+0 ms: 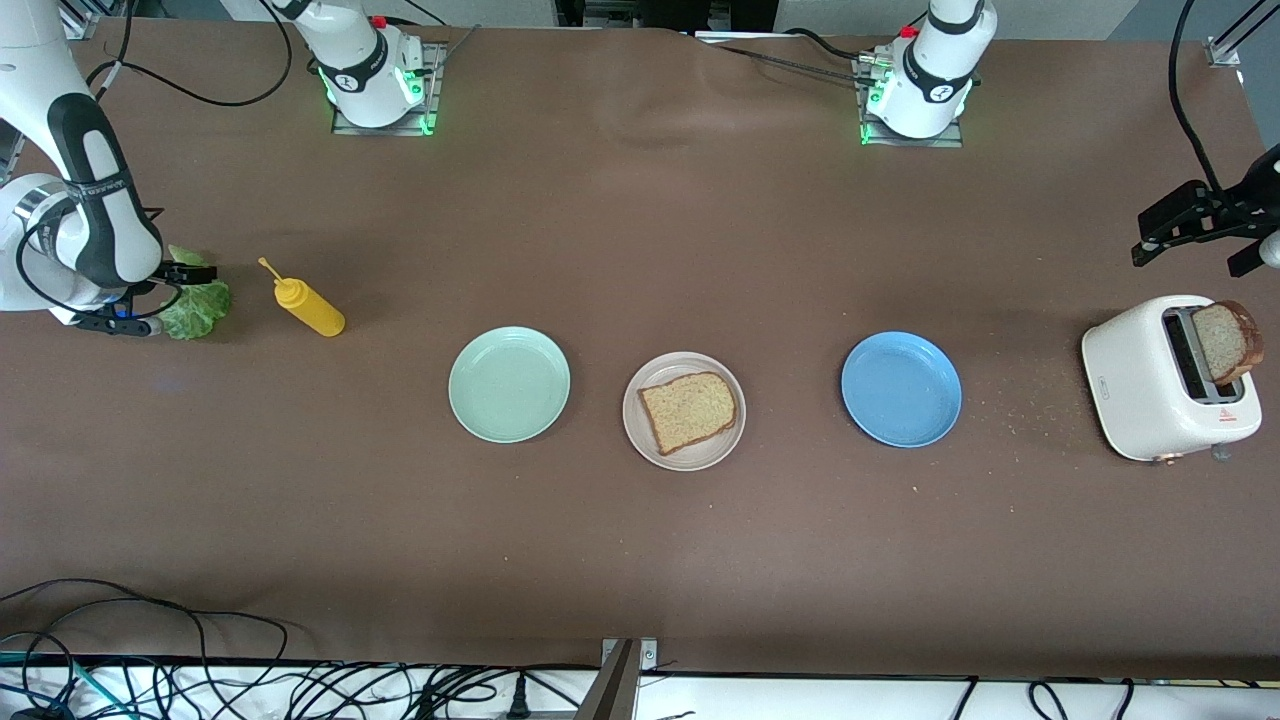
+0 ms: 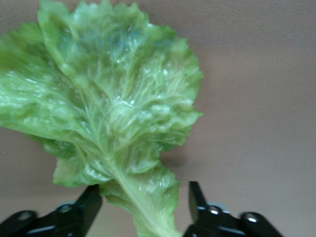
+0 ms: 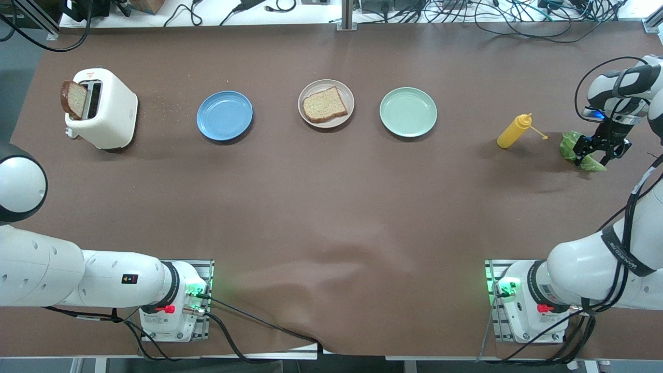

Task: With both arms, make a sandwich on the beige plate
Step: 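Grasp the lettuce leaf stem with the right gripper and lift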

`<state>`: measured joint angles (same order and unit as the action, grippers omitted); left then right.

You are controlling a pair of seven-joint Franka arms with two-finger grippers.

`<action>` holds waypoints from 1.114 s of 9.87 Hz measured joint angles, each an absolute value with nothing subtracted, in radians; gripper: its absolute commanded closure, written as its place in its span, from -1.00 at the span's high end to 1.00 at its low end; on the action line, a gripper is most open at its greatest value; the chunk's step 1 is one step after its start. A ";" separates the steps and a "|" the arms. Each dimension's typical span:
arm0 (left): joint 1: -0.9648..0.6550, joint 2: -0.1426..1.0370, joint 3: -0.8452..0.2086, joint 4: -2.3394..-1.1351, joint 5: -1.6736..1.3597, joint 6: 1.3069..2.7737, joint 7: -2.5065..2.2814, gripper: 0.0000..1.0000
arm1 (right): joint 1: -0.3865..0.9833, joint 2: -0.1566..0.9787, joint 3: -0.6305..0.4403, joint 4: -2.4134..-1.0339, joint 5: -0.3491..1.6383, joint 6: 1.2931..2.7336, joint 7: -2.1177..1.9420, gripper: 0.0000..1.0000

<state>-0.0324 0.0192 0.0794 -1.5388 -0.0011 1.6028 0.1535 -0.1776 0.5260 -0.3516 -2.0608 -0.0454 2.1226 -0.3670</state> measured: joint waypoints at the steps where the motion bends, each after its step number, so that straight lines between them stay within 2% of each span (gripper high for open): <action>1: -0.032 0.019 0.079 -1.539 -0.001 1.603 0.154 1.00 | -0.178 0.526 -0.352 -2.058 -0.045 2.122 -0.368 -1.00; 4: -0.033 0.019 0.079 -1.539 -0.001 1.603 0.154 1.00 | -0.178 0.524 -0.351 -2.048 -0.045 2.106 -0.370 -1.00; 6: -0.032 0.019 0.079 -1.539 -0.001 1.603 0.154 1.00 | -0.177 0.504 -0.341 -1.986 -0.045 2.012 -0.373 -1.00; 11: -0.033 0.020 0.078 -1.539 -0.001 1.603 0.154 1.00 | -0.170 0.414 -0.208 -1.573 -0.043 1.457 -0.374 -1.00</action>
